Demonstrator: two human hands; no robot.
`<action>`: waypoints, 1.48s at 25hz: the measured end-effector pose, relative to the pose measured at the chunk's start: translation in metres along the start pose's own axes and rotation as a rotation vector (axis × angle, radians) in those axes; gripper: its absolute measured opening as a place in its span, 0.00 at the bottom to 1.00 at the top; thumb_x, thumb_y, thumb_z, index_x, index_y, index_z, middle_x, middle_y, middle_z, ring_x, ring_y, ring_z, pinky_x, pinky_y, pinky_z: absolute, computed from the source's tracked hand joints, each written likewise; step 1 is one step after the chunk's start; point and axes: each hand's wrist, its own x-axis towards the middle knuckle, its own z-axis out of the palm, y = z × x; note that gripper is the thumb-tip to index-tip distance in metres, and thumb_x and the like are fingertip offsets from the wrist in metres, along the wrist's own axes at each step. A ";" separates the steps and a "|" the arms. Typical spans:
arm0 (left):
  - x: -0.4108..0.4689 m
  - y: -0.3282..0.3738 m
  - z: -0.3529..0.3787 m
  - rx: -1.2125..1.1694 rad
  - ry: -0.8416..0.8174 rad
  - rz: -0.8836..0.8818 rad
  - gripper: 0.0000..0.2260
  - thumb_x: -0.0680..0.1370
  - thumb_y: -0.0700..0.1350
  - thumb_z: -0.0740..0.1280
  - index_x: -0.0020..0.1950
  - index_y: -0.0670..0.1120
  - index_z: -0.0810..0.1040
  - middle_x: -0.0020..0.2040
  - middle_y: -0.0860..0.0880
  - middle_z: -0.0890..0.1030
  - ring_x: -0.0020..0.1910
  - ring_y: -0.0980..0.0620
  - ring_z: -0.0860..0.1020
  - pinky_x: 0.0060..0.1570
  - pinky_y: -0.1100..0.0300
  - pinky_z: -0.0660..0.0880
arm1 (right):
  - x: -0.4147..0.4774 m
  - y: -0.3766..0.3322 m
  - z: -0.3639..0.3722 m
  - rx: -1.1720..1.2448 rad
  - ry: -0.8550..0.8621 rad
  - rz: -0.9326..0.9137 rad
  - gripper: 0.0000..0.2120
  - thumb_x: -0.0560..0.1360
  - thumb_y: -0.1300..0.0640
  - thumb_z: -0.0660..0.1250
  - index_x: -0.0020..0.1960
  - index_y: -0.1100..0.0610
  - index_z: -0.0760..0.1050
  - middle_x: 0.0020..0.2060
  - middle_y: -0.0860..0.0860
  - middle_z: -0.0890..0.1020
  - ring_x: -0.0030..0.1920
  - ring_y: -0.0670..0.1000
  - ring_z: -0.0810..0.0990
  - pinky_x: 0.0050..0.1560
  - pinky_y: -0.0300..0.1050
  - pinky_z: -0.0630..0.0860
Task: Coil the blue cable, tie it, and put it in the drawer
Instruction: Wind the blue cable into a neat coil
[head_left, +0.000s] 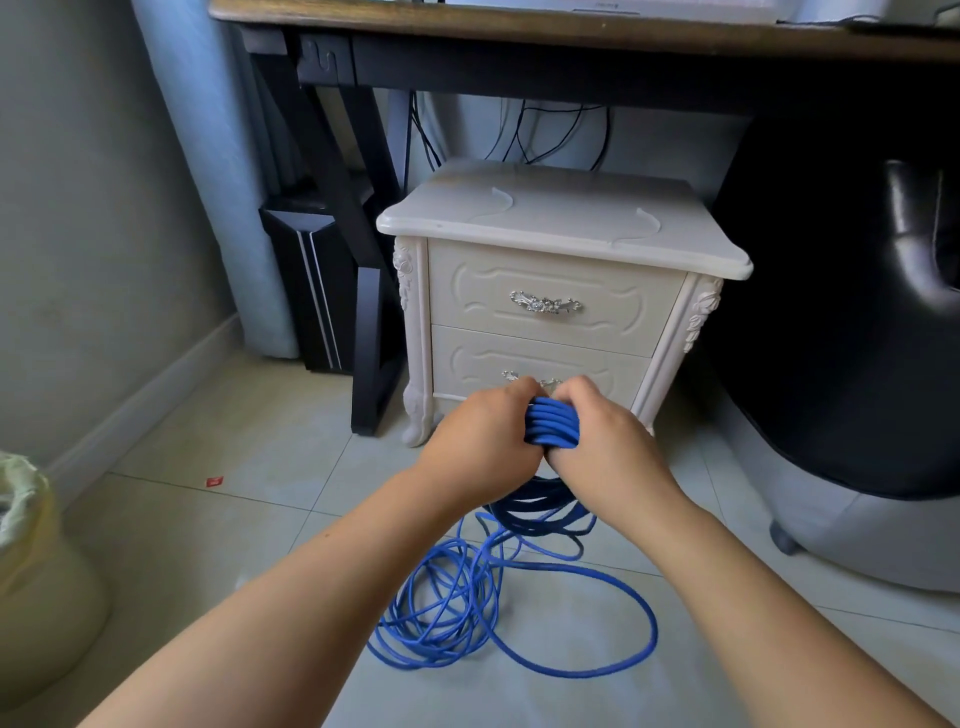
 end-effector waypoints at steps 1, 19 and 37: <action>0.001 0.002 -0.001 -0.019 0.038 -0.004 0.08 0.74 0.41 0.64 0.52 0.49 0.73 0.42 0.49 0.80 0.42 0.45 0.77 0.43 0.50 0.76 | 0.001 0.001 0.000 0.077 0.031 0.024 0.13 0.71 0.59 0.67 0.51 0.49 0.65 0.40 0.45 0.77 0.42 0.55 0.75 0.42 0.48 0.71; 0.004 -0.001 0.000 -0.944 -0.008 -0.444 0.09 0.74 0.47 0.74 0.49 0.45 0.79 0.39 0.48 0.81 0.39 0.50 0.79 0.43 0.58 0.75 | 0.005 0.015 -0.002 1.017 0.184 0.444 0.08 0.74 0.68 0.66 0.45 0.56 0.73 0.28 0.50 0.78 0.29 0.52 0.82 0.40 0.51 0.78; 0.004 0.006 -0.010 -0.537 0.169 -0.187 0.08 0.77 0.48 0.70 0.48 0.45 0.75 0.32 0.51 0.76 0.31 0.51 0.77 0.33 0.58 0.73 | 0.001 0.015 -0.023 0.693 -0.021 0.266 0.15 0.68 0.60 0.73 0.51 0.47 0.76 0.43 0.52 0.84 0.45 0.54 0.83 0.50 0.50 0.78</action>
